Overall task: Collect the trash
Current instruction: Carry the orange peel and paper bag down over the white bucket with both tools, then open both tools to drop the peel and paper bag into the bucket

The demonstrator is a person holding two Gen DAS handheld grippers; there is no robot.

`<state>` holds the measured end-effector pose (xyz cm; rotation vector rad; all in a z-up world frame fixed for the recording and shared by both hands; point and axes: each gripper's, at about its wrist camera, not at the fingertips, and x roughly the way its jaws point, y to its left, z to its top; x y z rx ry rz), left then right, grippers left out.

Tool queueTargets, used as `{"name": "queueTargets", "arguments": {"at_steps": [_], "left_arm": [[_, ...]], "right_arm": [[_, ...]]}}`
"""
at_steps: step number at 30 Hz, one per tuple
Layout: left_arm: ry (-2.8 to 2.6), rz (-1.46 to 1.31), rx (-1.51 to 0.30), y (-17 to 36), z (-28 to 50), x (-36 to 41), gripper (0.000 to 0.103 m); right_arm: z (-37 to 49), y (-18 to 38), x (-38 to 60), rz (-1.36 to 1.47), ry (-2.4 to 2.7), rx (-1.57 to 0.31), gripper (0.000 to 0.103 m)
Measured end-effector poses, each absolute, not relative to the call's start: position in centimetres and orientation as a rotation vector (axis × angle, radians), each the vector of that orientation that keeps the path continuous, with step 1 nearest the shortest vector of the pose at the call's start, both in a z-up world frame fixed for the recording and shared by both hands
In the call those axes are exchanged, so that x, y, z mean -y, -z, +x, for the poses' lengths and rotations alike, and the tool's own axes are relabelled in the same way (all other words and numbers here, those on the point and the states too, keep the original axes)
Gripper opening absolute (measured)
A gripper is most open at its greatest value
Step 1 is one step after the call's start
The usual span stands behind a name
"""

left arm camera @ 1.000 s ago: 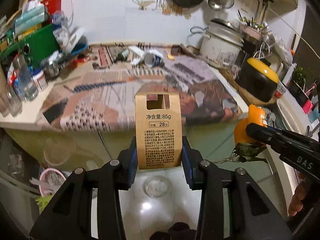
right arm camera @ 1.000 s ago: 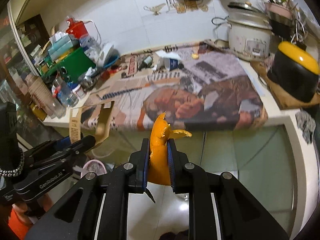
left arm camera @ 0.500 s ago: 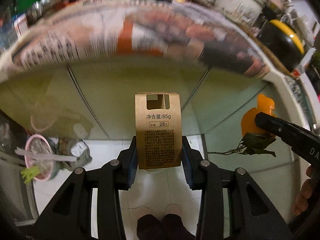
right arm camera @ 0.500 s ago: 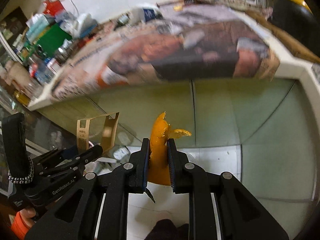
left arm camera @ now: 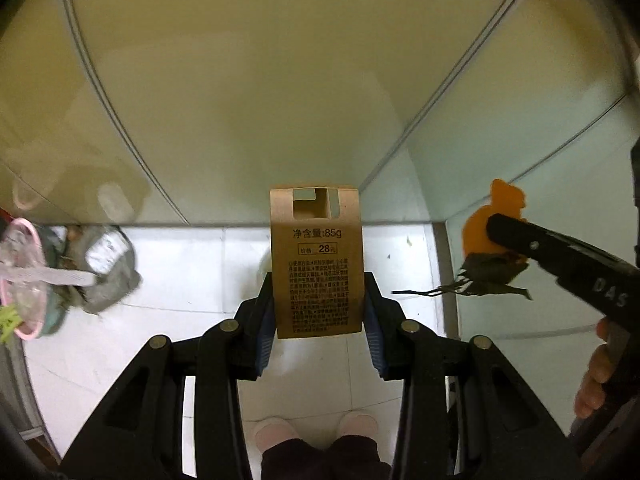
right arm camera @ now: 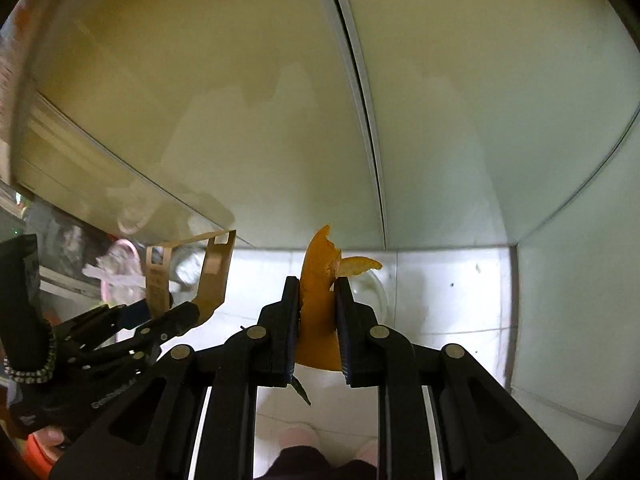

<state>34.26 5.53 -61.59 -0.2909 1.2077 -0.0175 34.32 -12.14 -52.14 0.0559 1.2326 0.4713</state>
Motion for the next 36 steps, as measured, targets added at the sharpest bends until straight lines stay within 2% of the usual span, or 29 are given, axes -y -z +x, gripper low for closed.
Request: {"name": "queueTargets", "arguments": {"at_steps": [6,10,14,16,18,20,27,32,36], "left_arm": [[0.052,-0.272,-1.277,71.7,35.8,-4.9,0.039],[0.061,-0.259,-1.280,74.9,36.6,-4.6,0.039],[0.071,-0.265,-1.264,76.3,36.7,-4.8,0.039],[0.064,-0.267,-1.270,76.7,36.8,-4.8,0.043],[0.059,-0.277,-1.270,76.9,36.9,-5.0,0.043],[0.062,-0.281,-1.273,76.9,37.0,-5.1,0.044],[0.030,-0.283,-1.267,72.4,36.3,-5.6,0.044],[0.013,-0.295,-1.243,64.3,35.1,-6.1,0.044],[0.006,-0.265,-1.219,57.1,34.3,-6.2,0.044]], "right_arm": [[35.0,61.4,11.3,0.043,-0.492,-1.287,0.016],[35.4,64.3,10.9,0.049,-0.536,-1.294,0.018],[35.4,65.0,10.0,0.035,-0.568,-1.282,0.022],[35.6,65.3,10.0,0.035,-0.576,-1.281,0.026],[35.9,65.7,10.4,0.046,-0.582,-1.283,0.035],[36.0,65.6,10.7,0.045,-0.575,-1.278,0.037],[36.0,61.8,12.4,0.028,-0.521,-1.275,0.037],[35.4,55.0,13.2,0.022,-0.500,-1.273,0.037],[34.7,47.4,13.1,0.014,-0.489,-1.249,0.037]]}}
